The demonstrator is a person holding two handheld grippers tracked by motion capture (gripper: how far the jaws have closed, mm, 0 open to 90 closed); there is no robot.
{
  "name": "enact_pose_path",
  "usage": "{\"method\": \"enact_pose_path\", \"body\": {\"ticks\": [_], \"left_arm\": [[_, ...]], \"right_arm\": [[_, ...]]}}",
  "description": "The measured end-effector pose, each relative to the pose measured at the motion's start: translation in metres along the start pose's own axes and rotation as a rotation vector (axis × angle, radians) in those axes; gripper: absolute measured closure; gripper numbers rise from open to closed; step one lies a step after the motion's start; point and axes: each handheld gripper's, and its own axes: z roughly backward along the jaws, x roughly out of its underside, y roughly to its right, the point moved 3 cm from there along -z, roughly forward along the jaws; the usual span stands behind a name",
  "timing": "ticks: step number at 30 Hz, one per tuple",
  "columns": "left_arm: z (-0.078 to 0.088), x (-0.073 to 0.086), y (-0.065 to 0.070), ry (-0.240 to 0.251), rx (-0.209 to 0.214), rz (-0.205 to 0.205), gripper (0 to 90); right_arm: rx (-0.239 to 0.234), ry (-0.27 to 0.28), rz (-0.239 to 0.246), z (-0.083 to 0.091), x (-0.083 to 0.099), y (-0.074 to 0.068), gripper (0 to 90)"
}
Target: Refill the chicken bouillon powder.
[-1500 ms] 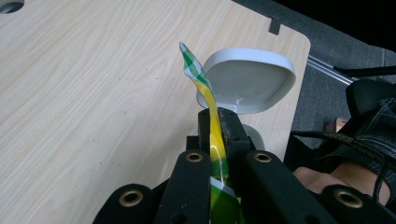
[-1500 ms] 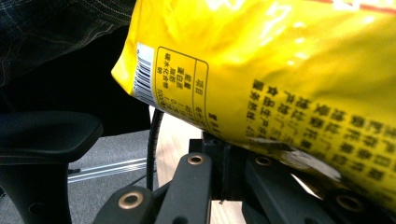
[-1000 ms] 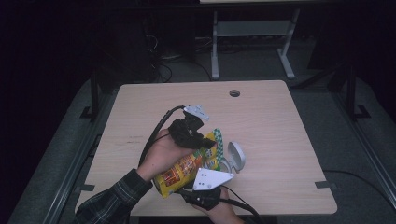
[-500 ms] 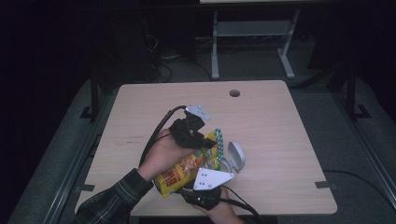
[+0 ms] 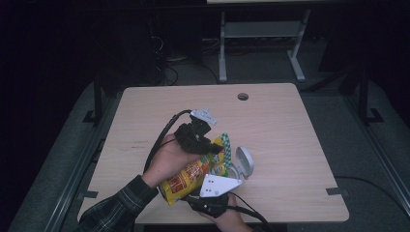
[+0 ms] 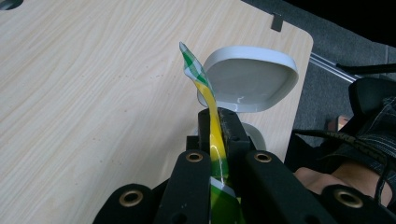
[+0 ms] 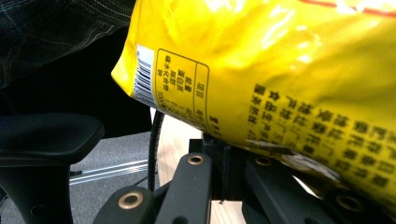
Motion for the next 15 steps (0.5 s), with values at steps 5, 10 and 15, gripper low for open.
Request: {"method": "enact_pose_path", "body": {"ticks": [5,10,15], "left_arm": [[0.0001,0.0,0.0,-0.004,0.0,-0.001,89.8],[0.0001,0.0,0.0,-0.004,0.0,-0.001,89.8],[-0.0001,-0.0002,0.0001,-0.004,0.0,0.0,89.8]], "right_arm": [[-0.001,0.0,0.0,0.0,0.0,0.0001,90.0],[-0.001,0.001,0.0,0.0,0.0001,0.0001,90.0],[-0.001,0.001,-0.001,0.0,0.0001,0.0001,90.0]]}}
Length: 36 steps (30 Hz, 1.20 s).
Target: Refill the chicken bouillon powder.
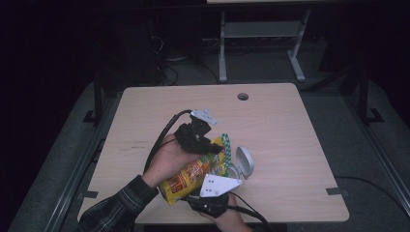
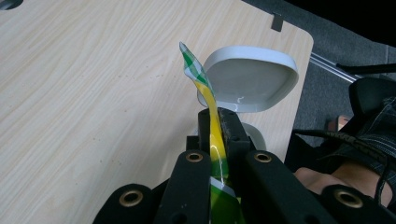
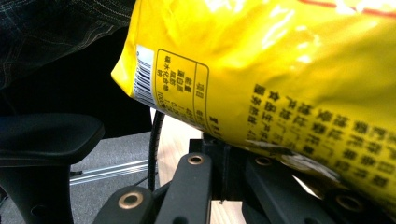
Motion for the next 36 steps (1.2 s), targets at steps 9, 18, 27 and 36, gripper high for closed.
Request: {"method": "enact_pose_path", "body": {"ticks": [9,18,27,36], "left_arm": [[-0.0006,-0.0007,0.0007,0.001,0.0,0.004,89.8],[-0.0006,-0.0014,0.0011,-0.005,-0.001,0.005,89.8],[-0.0009,-0.0022,0.0007,-0.014,-0.004,-0.005,89.8],[-0.0015,-0.0026,0.0016,-0.012,-0.006,0.001,89.8]], "right_arm": [[0.0,0.002,0.001,0.0004,-0.0002,0.0002,90.0],[0.003,0.005,0.0,0.0004,-0.0005,-0.0002,90.0],[0.003,0.008,0.0,0.0006,-0.0006,0.0002,90.0],[0.004,0.009,0.001,0.0007,-0.0007,-0.0001,90.0]]}}
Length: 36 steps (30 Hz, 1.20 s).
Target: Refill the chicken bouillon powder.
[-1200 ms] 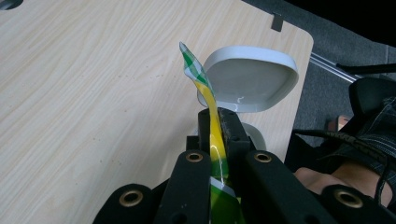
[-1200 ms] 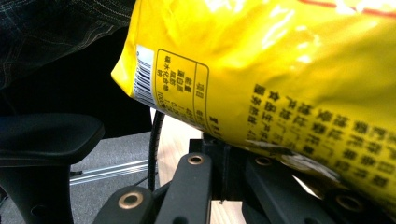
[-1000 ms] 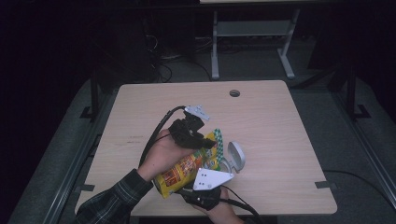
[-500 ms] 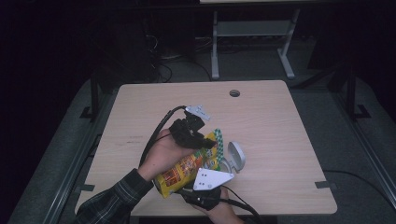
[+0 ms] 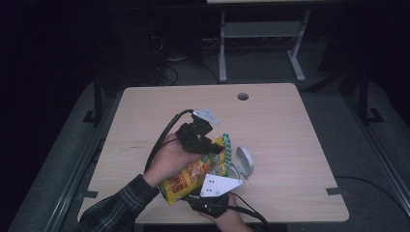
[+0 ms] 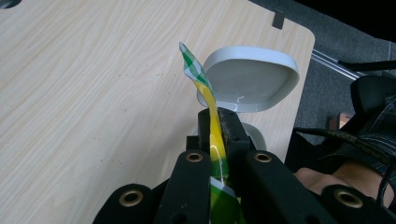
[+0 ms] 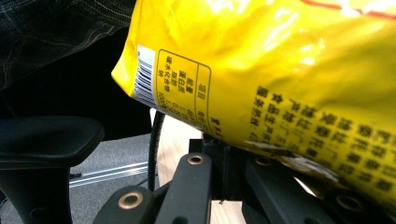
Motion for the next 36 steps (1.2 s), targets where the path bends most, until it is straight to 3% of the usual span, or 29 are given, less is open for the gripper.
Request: {"method": "enact_pose_path", "body": {"ticks": [36], "left_arm": [[-0.0011,-0.0013,0.0007,-0.004,0.0,-0.001,89.8]], "right_arm": [[0.002,0.003,-0.001,0.0004,-0.0002,-0.0002,90.0]]}}
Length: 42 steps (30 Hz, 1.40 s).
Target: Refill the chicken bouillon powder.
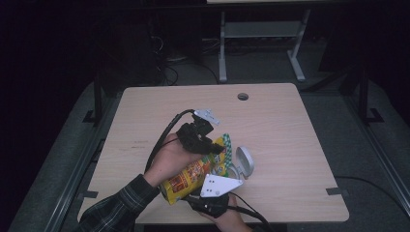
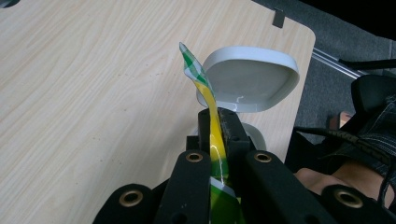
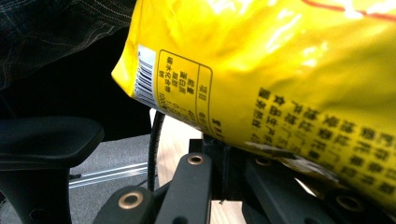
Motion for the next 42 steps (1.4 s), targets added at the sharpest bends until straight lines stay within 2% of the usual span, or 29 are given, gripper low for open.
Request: {"method": "enact_pose_path", "body": {"ticks": [10,33,42], "left_arm": [[-0.0003,-0.0008,0.0001,-0.008,-0.002,-0.007,89.8],[-0.0017,-0.0018,0.0012,-0.011,-0.003,0.007,89.8],[-0.0016,-0.0028,0.0014,-0.023,-0.006,-0.001,89.8]], "right_arm": [[0.0,0.004,-0.003,0.0004,-0.0001,0.0,90.0],[-0.002,0.01,-0.005,0.0006,-0.0004,-0.0003,90.0],[0.0,0.012,-0.004,0.0011,-0.0007,-0.0004,90.0]]}}
